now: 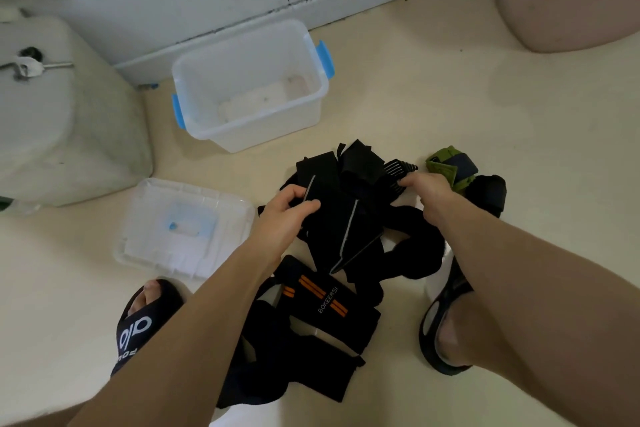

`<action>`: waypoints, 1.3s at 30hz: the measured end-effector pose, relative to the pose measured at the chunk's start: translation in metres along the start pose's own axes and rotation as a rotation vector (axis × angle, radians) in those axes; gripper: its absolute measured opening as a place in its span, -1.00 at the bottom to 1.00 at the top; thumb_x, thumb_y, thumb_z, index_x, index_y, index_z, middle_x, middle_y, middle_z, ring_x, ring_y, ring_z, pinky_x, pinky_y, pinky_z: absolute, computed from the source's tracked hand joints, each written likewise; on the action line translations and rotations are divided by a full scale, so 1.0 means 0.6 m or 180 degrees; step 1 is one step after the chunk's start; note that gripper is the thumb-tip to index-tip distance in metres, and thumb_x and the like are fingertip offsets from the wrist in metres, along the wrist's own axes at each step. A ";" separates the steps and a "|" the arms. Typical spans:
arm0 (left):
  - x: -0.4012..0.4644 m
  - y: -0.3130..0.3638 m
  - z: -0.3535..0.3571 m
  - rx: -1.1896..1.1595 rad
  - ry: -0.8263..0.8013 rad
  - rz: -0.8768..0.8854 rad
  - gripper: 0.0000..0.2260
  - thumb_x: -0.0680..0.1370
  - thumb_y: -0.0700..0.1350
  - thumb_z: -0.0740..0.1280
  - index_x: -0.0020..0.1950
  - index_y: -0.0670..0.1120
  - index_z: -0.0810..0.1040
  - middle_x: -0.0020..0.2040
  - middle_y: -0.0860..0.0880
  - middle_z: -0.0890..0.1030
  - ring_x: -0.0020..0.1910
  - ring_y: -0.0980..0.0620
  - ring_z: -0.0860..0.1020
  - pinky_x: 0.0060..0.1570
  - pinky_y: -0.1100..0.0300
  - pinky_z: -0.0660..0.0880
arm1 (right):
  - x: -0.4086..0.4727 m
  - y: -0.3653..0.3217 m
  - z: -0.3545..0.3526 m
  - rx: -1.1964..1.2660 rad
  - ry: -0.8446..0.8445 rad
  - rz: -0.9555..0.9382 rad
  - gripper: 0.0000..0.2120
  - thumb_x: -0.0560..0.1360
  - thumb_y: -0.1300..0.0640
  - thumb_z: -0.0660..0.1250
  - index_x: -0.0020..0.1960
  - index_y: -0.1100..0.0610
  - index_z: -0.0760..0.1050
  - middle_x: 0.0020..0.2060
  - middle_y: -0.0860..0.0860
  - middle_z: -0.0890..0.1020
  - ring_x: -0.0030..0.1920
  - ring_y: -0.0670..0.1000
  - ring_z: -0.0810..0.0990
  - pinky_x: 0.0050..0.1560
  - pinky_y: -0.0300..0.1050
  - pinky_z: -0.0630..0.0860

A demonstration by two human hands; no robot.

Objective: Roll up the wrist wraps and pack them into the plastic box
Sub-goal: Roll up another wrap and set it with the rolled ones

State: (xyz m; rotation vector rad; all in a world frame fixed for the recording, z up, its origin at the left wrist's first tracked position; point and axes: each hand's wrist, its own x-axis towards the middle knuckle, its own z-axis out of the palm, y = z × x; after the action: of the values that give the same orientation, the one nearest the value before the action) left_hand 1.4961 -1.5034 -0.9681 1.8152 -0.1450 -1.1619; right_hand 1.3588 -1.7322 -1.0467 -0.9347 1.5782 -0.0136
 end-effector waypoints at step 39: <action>-0.238 0.179 -0.065 0.1478 0.0027 0.1401 -0.96 0.69 -0.14 0.25 0.07 -0.03 0.48 -0.09 0.04 0.54 -0.17 0.12 0.50 -0.35 0.42 0.38 | -0.408 -0.183 -0.036 -0.0379 0.0756 -0.3426 -0.75 0.37 0.38 0.24 -0.21 0.05 0.31 -0.32 -0.10 0.37 -0.26 0.00 0.33 -0.26 -0.11 0.30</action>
State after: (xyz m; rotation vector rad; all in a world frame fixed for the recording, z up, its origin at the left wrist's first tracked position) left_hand 1.4867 -1.4610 -0.7902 2.0425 -0.8237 -0.8466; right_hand 1.3839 -1.6796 -0.7842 -1.8266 1.1131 -0.8111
